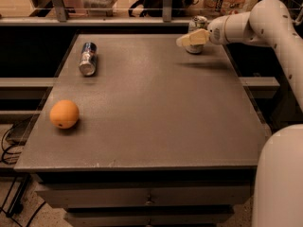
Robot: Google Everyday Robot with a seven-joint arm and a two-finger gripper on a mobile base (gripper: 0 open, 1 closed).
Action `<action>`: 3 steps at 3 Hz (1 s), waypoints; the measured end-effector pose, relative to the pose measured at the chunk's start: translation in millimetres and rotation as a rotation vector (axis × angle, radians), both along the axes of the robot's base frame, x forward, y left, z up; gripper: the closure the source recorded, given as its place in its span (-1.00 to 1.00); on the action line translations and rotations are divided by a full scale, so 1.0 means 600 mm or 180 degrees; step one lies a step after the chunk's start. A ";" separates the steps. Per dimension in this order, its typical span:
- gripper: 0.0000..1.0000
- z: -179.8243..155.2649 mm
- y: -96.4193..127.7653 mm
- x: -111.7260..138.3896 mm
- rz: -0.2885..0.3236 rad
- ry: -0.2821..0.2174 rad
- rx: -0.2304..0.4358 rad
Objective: Move 7up can near orange
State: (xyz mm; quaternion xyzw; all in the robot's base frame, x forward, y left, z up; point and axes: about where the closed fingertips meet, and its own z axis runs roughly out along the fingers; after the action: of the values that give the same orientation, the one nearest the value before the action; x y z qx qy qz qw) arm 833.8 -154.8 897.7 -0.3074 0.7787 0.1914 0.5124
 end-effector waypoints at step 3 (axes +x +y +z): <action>0.30 0.034 0.039 0.007 0.0051 -0.0211 -0.0132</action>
Offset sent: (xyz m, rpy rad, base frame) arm 0.0083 0.0200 0.0200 -0.0456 -0.0714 -0.0058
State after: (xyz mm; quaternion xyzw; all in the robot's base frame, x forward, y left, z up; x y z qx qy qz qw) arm 838.2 -131.3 918.1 -0.3303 0.7626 0.1691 0.5299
